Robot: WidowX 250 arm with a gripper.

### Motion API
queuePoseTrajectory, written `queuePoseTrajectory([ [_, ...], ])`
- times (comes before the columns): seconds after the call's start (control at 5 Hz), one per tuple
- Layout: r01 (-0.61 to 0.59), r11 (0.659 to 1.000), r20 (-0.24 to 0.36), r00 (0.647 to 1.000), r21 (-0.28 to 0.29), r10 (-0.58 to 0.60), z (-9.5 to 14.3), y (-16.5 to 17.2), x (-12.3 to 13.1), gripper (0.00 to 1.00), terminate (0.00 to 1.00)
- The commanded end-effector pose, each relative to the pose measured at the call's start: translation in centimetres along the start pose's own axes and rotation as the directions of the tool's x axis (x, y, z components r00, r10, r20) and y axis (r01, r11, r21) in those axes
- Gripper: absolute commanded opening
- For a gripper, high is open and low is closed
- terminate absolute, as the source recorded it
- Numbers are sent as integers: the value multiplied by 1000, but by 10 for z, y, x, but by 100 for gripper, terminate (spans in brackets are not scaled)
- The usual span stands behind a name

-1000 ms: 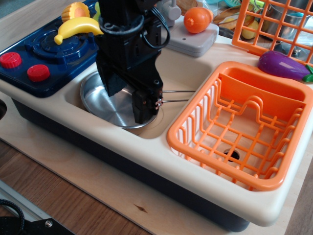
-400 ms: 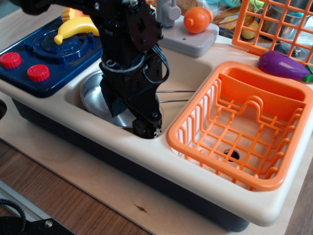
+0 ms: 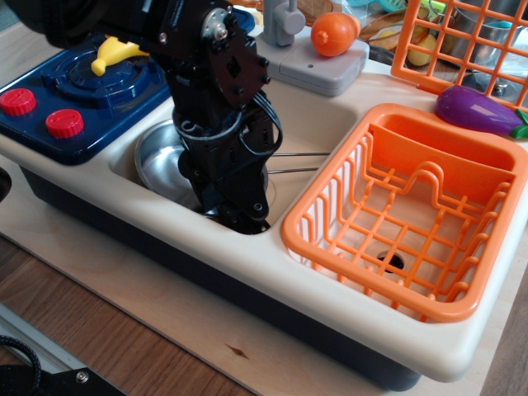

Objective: Put pan from sink into drying rack

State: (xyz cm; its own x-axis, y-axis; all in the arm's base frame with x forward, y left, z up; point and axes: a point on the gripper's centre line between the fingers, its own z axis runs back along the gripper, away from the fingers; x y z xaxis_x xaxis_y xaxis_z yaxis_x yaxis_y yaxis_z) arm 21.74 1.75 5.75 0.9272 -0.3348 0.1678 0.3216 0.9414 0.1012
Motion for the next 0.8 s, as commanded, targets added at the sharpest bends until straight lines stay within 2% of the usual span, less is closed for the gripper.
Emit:
queuePoseTrajectory([
  [0.0, -7, 1000, -60, 998, -7, 6, 24, 11, 13, 0, 0],
  [0.6, -10, 998, -165, 986, 60, 19, 83, 16, 21, 0, 0],
])
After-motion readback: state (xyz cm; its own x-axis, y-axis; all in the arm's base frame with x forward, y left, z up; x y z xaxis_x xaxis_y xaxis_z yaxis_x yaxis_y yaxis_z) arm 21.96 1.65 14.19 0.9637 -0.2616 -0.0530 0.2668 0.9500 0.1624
